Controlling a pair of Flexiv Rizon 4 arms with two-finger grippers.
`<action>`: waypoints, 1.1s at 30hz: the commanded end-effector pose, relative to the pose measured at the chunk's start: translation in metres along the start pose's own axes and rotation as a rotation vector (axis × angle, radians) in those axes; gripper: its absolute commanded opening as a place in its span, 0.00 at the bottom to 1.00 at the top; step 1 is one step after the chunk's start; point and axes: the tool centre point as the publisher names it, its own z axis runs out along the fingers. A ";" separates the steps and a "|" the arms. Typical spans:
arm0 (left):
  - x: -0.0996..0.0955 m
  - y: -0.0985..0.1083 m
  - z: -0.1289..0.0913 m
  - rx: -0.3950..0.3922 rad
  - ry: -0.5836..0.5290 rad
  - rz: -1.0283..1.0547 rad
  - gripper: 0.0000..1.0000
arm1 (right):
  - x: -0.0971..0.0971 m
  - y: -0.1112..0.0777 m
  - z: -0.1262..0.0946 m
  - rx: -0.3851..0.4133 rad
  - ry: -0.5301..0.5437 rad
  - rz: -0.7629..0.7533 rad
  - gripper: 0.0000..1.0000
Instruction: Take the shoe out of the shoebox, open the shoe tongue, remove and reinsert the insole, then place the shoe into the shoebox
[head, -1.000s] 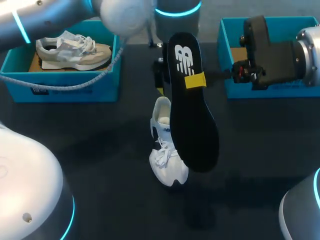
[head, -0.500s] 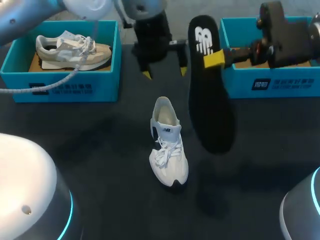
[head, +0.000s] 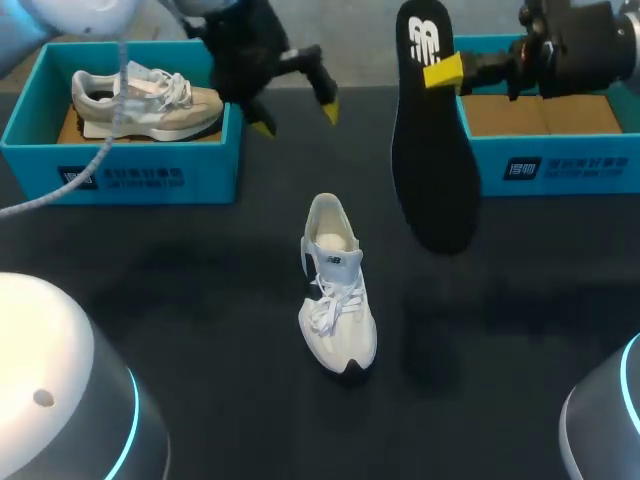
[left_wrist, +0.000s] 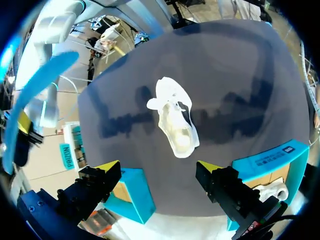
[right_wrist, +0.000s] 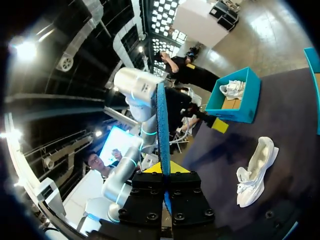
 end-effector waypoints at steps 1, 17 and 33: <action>0.016 -0.018 -0.016 -0.051 -0.229 -0.003 1.00 | -0.017 0.027 0.008 0.086 0.018 0.021 0.00; 0.048 -0.033 -0.044 -0.085 -0.386 -0.013 1.00 | -0.065 0.048 0.011 0.097 -0.003 0.204 0.00; 0.059 -0.040 -0.053 -0.105 -0.418 -0.017 1.00 | -0.083 0.045 0.012 0.050 -0.016 0.275 0.00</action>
